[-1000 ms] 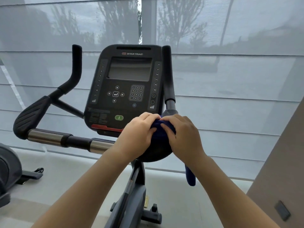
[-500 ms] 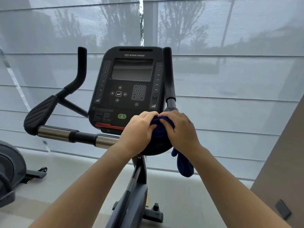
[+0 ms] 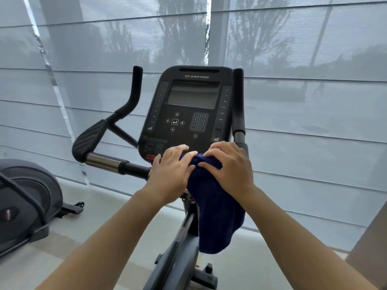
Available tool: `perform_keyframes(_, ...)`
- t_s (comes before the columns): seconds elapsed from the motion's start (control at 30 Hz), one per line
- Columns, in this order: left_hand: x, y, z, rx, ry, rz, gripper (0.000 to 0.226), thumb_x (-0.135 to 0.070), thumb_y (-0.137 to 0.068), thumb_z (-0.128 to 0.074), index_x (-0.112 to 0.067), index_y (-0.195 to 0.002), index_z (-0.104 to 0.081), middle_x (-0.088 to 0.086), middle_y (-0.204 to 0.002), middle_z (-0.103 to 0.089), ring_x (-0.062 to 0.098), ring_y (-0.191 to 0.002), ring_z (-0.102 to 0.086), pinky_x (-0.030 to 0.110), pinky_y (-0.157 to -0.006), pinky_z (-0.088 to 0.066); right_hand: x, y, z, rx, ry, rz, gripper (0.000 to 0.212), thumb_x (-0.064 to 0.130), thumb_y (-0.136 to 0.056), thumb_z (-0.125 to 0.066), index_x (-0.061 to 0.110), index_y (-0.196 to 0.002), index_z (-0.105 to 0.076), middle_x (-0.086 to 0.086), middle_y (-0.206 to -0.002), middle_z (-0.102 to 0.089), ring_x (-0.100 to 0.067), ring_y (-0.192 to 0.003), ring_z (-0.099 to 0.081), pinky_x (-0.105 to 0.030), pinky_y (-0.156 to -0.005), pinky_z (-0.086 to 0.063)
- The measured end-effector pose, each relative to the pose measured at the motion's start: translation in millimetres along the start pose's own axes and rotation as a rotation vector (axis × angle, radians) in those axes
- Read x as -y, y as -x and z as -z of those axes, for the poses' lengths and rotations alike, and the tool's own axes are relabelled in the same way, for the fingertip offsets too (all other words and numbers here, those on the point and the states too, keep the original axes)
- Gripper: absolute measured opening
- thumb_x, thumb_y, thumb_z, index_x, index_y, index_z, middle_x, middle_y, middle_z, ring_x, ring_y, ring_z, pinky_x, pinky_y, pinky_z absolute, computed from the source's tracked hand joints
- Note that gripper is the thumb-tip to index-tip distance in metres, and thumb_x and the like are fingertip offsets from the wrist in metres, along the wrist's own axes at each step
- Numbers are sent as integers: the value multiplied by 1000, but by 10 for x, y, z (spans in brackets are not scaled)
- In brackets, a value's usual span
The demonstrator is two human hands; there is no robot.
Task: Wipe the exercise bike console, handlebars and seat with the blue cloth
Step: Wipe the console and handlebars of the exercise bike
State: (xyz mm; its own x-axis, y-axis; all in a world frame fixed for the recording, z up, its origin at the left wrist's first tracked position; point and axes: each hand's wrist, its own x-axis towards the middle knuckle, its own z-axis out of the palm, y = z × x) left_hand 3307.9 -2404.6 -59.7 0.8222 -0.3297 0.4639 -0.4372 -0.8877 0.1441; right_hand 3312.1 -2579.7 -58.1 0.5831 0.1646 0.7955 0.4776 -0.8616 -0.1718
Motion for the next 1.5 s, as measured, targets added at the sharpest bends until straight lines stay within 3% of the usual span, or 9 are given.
perform_keyframes(0.1,24,120,-182,7,186,-27,49,-39,-95,-32,-29,-142,-25,-3,-144,-31,16,-134,-23,45,-109,-25,18,32,-70,54,17,-32,16,41,-85,-62,26,-90,-66,11,-92,-68,-16,-91,-60,-33,-82,-44)
perform_keyframes(0.27,-16,181,-218,-42,129,-37,70,-55,-77,-42,-24,-139,-31,0,-136,-37,18,-128,-29,42,-108,-28,126,160,-31,194,70,-20,24,30,-85,-48,22,-105,-58,5,-104,-65,-21,-98,-55,-38,-87,-40)
perform_keyframes(0.4,-50,233,-197,-47,82,-38,61,-47,-83,-47,-19,-136,-37,4,-133,-41,22,-125,-33,41,-107,-32,188,242,68,330,52,-32,42,31,-78,-44,22,-119,-51,4,-123,-56,-21,-112,-46,-39,-95,-33)
perform_keyframes(0.53,-125,286,-104,-62,82,-32,48,-21,-84,-59,-18,-130,-44,6,-131,-44,26,-119,-37,37,-103,-32,209,349,156,352,8,-43,41,20,-86,-51,21,-127,-49,2,-133,-51,-24,-118,-43,-40,-98,-33)
perform_keyframes(0.77,-430,641,105,-145,209,-11,26,-1,-83,-53,-15,-103,-61,8,-107,-56,30,-95,-46,34,-83,-37,305,690,514,335,-316,-158,32,9,-79,-62,21,-109,-65,0,-109,-64,-20,-99,-55,-35,-88,-45)
perform_keyframes(0.9,-651,1020,153,-147,267,-58,27,0,-83,-54,-13,-104,-62,9,-106,-58,26,-94,-49,28,-84,-38,432,1113,719,255,-388,-226,28,10,-81,-61,21,-107,-63,0,-102,-67,-17,-89,-58,-28,-82,-47)
perform_keyframes(1.17,-970,1737,255,-58,403,-86,32,0,-85,-49,-13,-112,-59,7,-111,-57,24,-100,-50,33,-89,-44,723,1931,943,151,-423,-415,24,23,-85,-63,27,-108,-56,19,-96,-56,-6,-89,-54,-12,-78,-40)
perform_keyframes(1.33,-881,2127,357,-20,439,-54,37,1,-86,-45,-15,-117,-57,5,-117,-56,22,-105,-51,31,-95,-41,1000,2115,966,162,-398,-398,16,21,-85,-62,22,-101,-62,7,-94,-61,-15,-89,-54,-28,-81,-44)
perform_keyframes(1.5,-710,2540,514,17,484,-18,35,-7,-91,-43,-22,-120,-56,-2,-120,-53,13,-106,-49,19,-93,-39,1391,2344,978,126,-470,-399,18,22,-86,-60,35,-98,-58,12,-95,-61,-12,-91,-54,-27,-81,-44)
